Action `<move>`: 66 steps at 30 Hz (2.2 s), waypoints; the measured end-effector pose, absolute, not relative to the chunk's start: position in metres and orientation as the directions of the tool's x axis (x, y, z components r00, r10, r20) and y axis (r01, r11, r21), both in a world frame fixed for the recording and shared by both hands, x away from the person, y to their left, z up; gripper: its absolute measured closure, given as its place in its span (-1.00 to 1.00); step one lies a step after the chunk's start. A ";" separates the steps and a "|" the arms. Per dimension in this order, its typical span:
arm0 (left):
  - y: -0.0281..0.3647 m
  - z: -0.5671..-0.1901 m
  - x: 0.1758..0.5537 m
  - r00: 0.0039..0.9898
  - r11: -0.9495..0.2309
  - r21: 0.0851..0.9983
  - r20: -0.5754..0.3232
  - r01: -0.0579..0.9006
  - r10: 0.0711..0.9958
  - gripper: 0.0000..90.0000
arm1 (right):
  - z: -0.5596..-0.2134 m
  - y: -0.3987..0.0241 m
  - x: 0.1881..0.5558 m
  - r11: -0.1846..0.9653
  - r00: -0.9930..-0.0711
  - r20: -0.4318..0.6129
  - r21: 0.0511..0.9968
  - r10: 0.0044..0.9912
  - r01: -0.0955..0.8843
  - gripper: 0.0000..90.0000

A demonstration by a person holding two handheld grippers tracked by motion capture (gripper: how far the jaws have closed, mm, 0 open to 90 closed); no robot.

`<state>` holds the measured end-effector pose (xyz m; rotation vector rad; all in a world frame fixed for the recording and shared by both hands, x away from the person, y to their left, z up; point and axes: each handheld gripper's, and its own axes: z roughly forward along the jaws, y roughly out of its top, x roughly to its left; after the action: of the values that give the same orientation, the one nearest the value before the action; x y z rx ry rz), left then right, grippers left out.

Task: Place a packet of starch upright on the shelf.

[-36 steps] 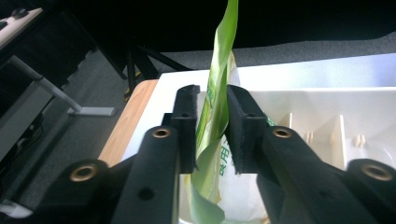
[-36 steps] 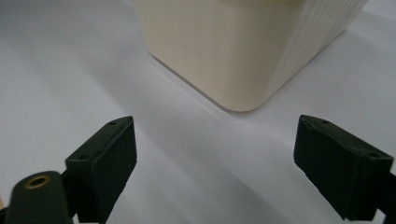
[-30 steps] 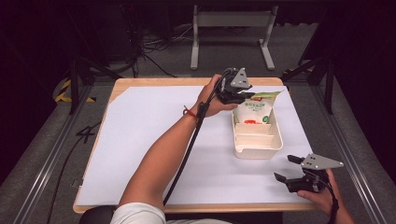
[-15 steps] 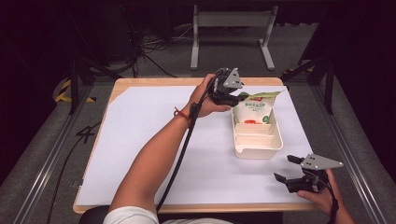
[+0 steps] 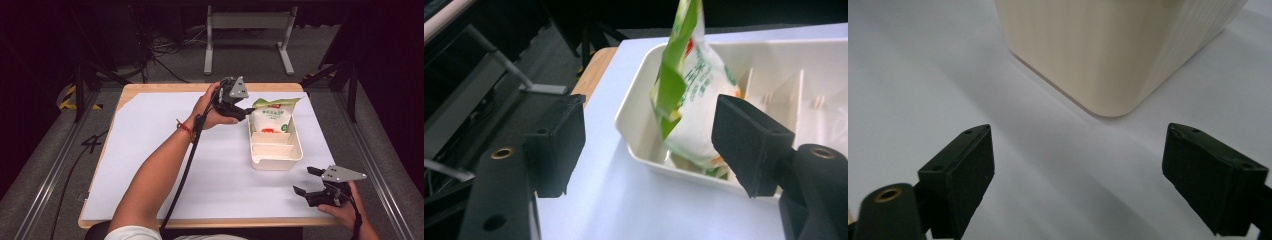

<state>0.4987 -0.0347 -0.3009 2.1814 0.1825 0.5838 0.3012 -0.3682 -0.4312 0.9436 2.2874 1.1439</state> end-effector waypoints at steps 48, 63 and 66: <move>0.057 -0.345 0.455 0.859 -0.724 0.689 0.369 0.003 0.354 -0.75 | -0.431 -0.364 0.300 0.465 -0.686 -0.097 0.802 0.721 0.375 -0.71; 0.096 -0.368 0.430 0.838 -0.754 0.657 0.396 0.029 0.377 -0.79 | -0.431 -0.362 0.299 0.477 -0.692 -0.108 0.798 0.714 0.368 -0.72; 0.106 -0.373 0.426 0.835 -0.756 0.653 0.390 0.047 0.389 -0.79 | -0.431 -0.362 0.299 0.480 -0.692 -0.110 0.796 0.713 0.368 -0.72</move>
<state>0.4261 0.1056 -0.3734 2.3563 0.3168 0.6830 0.2990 -0.3619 -0.4307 0.8988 2.3003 1.0867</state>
